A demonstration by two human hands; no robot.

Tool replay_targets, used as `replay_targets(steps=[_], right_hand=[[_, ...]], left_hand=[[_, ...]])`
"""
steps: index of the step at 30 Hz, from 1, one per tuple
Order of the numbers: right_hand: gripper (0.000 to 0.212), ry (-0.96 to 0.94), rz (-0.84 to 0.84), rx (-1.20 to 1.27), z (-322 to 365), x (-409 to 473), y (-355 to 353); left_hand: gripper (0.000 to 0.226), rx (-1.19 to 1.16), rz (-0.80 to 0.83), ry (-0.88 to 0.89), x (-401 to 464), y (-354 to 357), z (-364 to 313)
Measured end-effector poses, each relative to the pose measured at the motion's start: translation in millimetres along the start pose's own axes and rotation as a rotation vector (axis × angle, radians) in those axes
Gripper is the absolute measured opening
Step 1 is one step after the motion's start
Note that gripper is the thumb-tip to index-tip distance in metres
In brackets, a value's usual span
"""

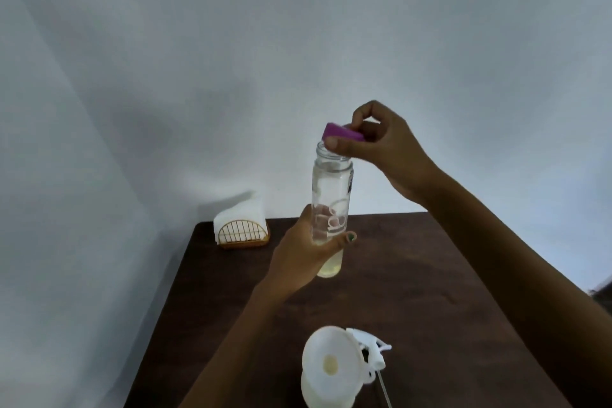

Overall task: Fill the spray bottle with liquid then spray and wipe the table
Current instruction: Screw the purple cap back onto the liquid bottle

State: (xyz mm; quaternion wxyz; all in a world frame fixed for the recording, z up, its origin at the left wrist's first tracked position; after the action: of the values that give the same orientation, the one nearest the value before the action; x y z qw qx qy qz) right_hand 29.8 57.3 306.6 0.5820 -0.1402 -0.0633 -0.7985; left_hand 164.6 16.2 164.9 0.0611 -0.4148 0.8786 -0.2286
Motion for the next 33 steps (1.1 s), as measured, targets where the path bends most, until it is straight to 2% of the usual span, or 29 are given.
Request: replay_targets(steps=[5, 10, 14, 17, 24, 29, 33], right_hand=[[0.046, 0.002, 0.094, -0.261, 5, 1, 5], [0.048, 0.003, 0.273, -0.431, 11, 4, 10], [0.05, -0.038, 0.474, -0.581, 21, 6, 12], [0.05, -0.011, 0.563, -0.608, 24, 7, 11], [0.048, 0.07, 0.602, -0.771, 28, 12, 12], [0.043, 0.091, 0.548, -1.044, 30, 11, 19], [0.052, 0.155, 0.483, -1.149, 23, 11, 22]], left_hand=[[0.074, 0.007, 0.009, -0.011, -2, -1, 2], [0.078, 0.002, 0.015, -0.017, -4, -1, 2], [0.069, -0.005, 0.034, -0.03, -4, 0, 4], [0.062, -0.012, 0.058, -0.029, -4, -2, 7], [0.062, -0.012, 0.082, -0.036, -7, 1, 12], [0.068, -0.024, 0.088, -0.034, -10, 5, 15], [0.068, -0.022, 0.083, -0.033, -12, 8, 15]])
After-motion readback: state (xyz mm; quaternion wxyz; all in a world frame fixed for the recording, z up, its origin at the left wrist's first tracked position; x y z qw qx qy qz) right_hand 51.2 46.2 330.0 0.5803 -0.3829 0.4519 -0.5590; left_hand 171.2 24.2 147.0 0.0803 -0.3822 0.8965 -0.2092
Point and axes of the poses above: each hand's wrist, its own x-axis towards the middle knuckle, its own y-axis out of the palm, z = x × y, the point moved 5 cm from there along x, towards the middle knuckle, and after that the axes turned 1 degree about y, right-handed, at the moved point
